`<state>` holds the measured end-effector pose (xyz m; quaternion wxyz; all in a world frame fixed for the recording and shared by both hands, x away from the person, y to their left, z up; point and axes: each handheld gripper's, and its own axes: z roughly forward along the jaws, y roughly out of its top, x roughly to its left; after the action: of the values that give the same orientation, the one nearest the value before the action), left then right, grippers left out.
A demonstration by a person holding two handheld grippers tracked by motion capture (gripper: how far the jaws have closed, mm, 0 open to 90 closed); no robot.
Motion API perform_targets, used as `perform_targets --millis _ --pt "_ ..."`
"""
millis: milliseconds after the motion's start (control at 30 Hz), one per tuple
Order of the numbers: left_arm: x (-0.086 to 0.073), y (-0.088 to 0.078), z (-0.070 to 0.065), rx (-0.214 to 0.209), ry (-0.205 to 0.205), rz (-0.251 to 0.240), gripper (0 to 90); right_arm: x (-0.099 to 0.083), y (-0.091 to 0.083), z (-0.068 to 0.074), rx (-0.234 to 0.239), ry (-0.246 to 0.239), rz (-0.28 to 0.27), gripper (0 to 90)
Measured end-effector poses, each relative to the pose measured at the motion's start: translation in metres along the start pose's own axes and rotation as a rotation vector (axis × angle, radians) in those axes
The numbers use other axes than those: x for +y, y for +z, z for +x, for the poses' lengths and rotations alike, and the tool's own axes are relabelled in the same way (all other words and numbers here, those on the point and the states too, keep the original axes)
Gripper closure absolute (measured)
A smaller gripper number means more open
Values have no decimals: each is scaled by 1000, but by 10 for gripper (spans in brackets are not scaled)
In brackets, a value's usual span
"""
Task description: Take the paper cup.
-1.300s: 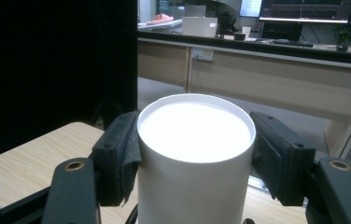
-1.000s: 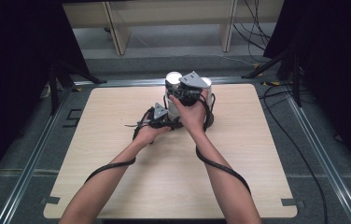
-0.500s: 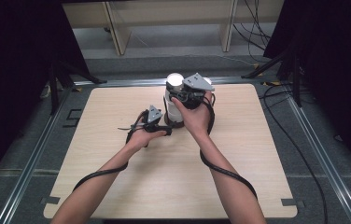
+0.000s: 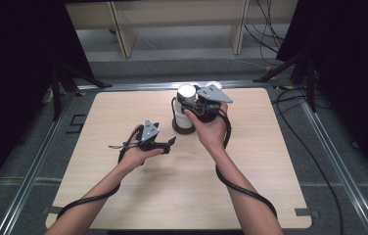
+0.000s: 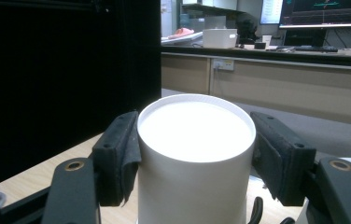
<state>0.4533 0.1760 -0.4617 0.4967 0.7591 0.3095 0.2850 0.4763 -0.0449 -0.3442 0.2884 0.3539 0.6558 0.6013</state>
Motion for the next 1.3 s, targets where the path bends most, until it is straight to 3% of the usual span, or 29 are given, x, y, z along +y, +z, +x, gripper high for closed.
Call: perform_targets --millis 167,200,567,667,733,800,1000,1300 --pt "-2 -15 -5 -3 -9 -17 123 -2 -8 -2 1 16 4 359" --pt "-3 -18 -6 -4 -8 -22 124 -3 -9 -1 14 46 9 359" --pt "-11 -46 -23 -20 -3 -55 130 -16 -27 -6 35 120 25 359" --pt "-12 -52 -26 -24 -6 -61 130 -20 -32 -6 44 149 33 360" --pt "-13 -54 -27 -25 -5 -64 130 -21 -33 -6 51 143 38 359" --pt "-16 -58 -28 -25 -7 -75 130 -25 -39 -7 58 174 46 360" --pt "-18 -68 -30 -23 -4 -63 130 -32 -47 -11 64 207 54 360" --pt "-26 -74 -34 -31 1 -74 131 -50 -59 -17 77 317 93 359"
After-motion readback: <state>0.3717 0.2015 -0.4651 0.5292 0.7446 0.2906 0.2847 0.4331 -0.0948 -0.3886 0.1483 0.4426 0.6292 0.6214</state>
